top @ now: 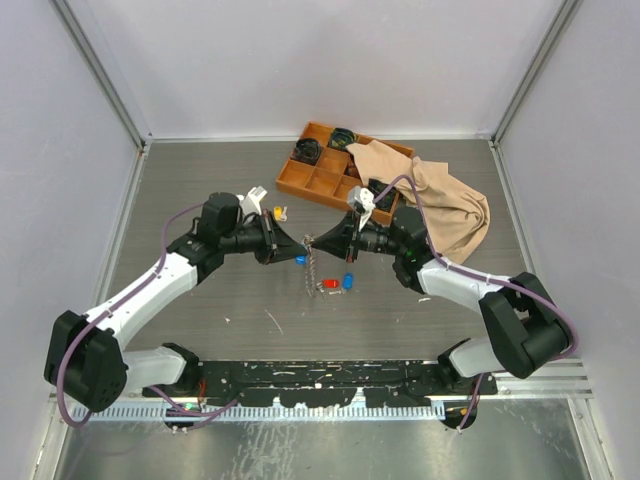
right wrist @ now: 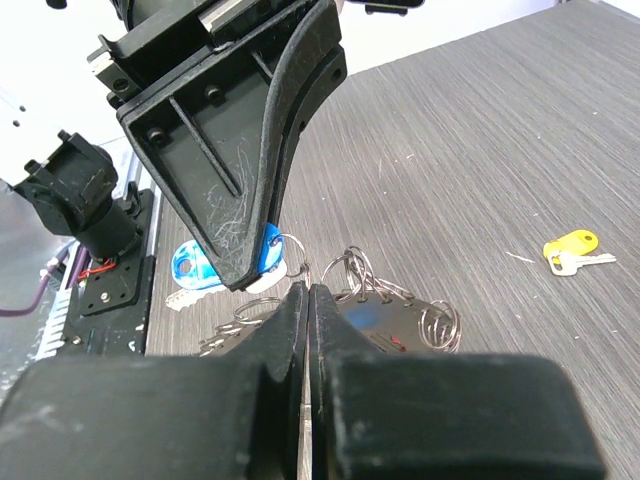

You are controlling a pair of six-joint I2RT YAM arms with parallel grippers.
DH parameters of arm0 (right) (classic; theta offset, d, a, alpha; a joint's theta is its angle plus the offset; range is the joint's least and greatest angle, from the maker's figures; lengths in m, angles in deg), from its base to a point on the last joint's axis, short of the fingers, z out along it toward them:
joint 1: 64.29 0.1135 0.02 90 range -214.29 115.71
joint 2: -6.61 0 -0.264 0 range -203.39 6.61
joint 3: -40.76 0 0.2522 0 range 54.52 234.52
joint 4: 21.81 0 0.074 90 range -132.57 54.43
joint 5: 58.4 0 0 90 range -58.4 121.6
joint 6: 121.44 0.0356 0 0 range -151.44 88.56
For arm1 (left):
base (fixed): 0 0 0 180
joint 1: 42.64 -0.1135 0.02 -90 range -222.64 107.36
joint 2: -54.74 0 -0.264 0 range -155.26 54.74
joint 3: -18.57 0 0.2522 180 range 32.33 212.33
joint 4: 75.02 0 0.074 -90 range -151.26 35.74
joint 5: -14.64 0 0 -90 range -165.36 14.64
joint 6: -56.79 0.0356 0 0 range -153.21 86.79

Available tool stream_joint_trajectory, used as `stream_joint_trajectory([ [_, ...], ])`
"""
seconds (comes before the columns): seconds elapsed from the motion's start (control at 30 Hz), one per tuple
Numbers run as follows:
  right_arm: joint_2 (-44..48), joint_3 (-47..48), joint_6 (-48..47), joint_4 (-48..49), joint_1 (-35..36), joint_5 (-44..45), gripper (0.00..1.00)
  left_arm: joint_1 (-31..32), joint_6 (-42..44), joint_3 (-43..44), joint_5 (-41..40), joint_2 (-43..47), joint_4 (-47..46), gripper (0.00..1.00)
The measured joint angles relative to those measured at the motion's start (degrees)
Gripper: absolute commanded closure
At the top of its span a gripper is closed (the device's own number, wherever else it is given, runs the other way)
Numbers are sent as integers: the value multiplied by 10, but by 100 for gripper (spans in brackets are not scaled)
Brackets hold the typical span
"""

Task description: Remove the keys from the keyring

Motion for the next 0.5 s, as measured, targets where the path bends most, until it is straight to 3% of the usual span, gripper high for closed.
stream_joint_trajectory([
  [0.27, 0, -9, -17, 24, 6, 25, 99, -1, 1, 7, 21, -21, 25, 100],
  [0.5, 1, -8, -76, -12, 17, 30, 99, -1, 46, 52, 39, -55, 87, 100],
])
